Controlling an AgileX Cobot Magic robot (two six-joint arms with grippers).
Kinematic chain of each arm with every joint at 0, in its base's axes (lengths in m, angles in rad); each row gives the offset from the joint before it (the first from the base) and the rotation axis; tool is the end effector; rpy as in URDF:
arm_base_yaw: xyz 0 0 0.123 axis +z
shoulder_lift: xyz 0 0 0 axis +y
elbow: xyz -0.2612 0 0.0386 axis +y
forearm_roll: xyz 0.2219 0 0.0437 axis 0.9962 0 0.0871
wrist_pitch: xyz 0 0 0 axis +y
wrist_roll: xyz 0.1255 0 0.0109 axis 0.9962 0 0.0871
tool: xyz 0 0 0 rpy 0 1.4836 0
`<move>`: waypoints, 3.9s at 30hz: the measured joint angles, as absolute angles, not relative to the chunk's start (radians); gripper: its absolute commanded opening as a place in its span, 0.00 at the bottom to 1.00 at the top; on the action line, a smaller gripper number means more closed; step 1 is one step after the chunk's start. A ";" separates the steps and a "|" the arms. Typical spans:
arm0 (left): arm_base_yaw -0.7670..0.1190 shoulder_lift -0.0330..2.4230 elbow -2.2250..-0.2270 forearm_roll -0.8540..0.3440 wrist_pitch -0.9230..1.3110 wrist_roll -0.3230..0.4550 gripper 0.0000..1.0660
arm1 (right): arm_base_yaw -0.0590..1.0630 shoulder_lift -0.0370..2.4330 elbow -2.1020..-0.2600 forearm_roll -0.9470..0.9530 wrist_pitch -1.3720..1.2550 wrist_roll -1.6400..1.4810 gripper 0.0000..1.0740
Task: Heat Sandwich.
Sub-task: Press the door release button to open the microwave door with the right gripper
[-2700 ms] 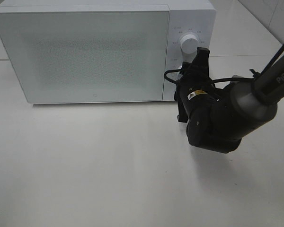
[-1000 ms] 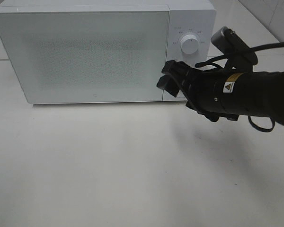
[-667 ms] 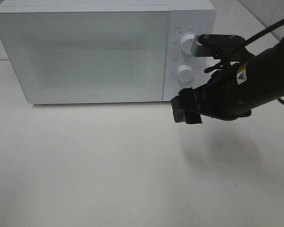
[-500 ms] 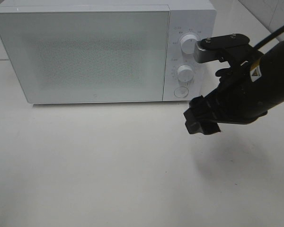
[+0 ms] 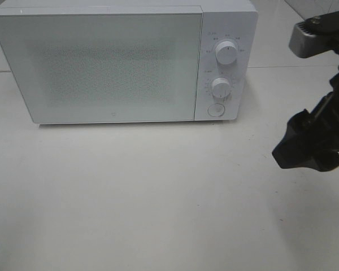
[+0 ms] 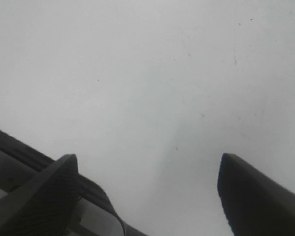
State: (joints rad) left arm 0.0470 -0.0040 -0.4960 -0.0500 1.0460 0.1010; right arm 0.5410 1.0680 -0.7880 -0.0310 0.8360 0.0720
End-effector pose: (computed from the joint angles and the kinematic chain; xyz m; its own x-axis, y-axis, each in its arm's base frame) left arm 0.0255 -0.0043 0.2495 -0.4412 0.0551 -0.8957 0.0254 0.9985 0.0490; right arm 0.1714 0.0996 0.2432 -0.7591 -0.3964 -0.5164 -0.4664 0.8845 0.0067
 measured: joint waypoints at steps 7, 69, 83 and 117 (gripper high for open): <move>0.047 -0.004 -0.496 -0.050 1.046 0.101 0.92 | 0.541 0.951 -0.788 -0.034 0.968 0.063 0.71; 0.047 -0.004 -0.496 -0.050 1.046 0.101 0.92 | 0.075 -0.004 -0.506 -0.017 1.042 0.106 0.71; 0.047 -0.004 -0.496 -0.050 1.046 0.101 0.92 | 0.075 0.071 -0.541 -0.017 0.928 0.098 0.71; 0.047 -0.004 -0.496 -0.050 1.046 0.101 0.92 | 0.075 0.820 -0.541 -0.011 0.227 0.089 0.71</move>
State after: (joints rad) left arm 0.0470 -0.0040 -0.4960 -0.0500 1.0460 0.1010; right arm 0.0750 0.8200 -0.5410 -0.0110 0.2270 0.0890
